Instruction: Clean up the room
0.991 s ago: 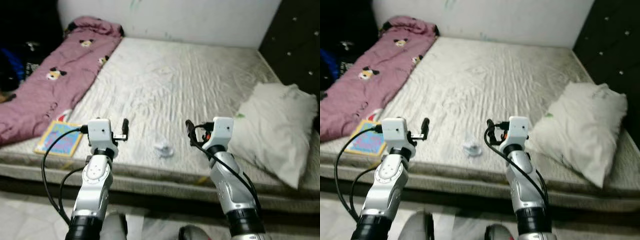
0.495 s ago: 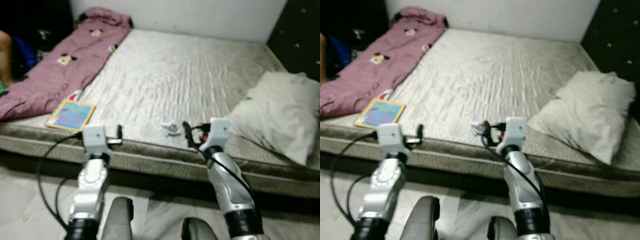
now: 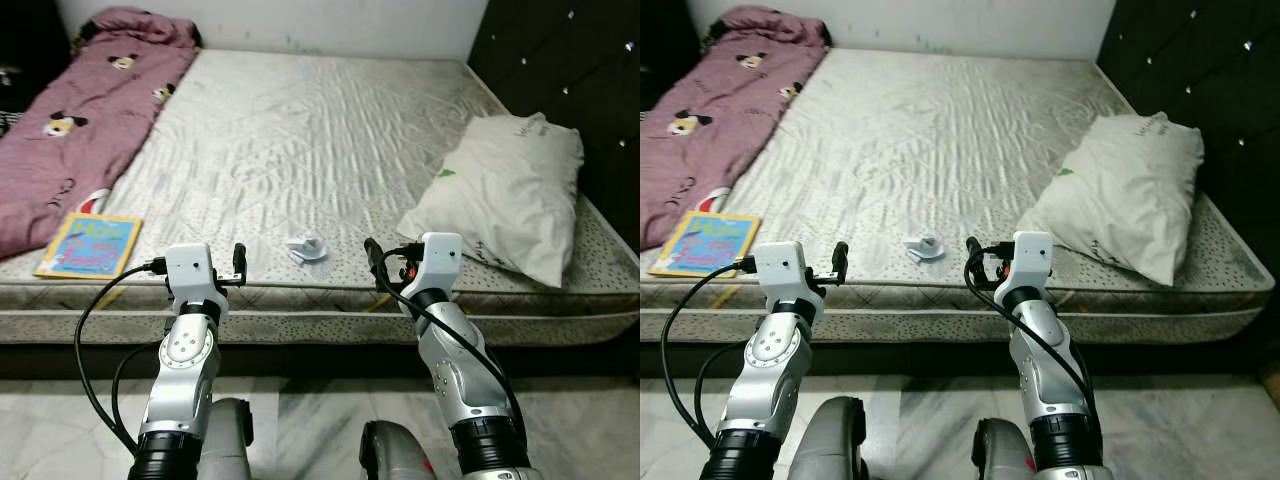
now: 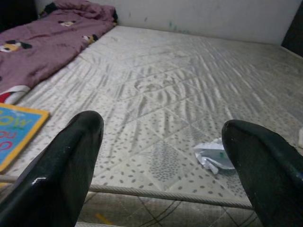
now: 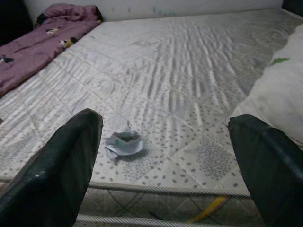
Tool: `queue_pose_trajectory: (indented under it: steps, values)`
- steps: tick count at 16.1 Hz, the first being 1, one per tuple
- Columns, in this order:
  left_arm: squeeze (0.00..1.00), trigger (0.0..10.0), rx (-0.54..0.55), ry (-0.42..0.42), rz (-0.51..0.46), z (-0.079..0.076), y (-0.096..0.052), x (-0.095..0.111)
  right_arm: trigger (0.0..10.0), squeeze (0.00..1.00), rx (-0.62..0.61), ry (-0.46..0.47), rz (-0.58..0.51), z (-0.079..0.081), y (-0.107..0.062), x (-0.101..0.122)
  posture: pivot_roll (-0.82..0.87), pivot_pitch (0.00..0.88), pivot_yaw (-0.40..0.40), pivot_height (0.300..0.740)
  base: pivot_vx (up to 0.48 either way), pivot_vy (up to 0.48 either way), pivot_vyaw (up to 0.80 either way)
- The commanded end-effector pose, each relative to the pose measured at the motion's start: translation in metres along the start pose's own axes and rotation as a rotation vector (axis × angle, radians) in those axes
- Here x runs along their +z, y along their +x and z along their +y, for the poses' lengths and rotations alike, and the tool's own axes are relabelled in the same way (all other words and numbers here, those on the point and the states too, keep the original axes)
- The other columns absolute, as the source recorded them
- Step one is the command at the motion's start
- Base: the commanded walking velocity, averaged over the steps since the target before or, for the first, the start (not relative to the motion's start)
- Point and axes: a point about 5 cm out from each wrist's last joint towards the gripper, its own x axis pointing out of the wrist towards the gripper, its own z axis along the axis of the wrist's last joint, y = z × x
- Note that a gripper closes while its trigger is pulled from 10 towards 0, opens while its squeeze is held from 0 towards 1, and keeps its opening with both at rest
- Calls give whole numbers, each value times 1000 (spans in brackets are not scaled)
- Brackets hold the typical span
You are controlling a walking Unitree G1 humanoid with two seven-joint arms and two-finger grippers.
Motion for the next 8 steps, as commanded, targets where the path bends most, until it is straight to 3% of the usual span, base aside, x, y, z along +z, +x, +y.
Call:
queue_pose_trajectory:
  steps: [1, 8]
  values:
    - [0, 10000, 15, 5, -3, 0, 0, 1, 10000, 0, 17, -6, -2, 2, 0, 2, -19, 64, -44, 585, 0, 0, 0]
    - [0, 10000, 4, -17, 4, 3, 1, 2, 10000, 0, 37, -13, 4, 5, 2, 2, -23, 91, -40, 575, 0, 0, 0]
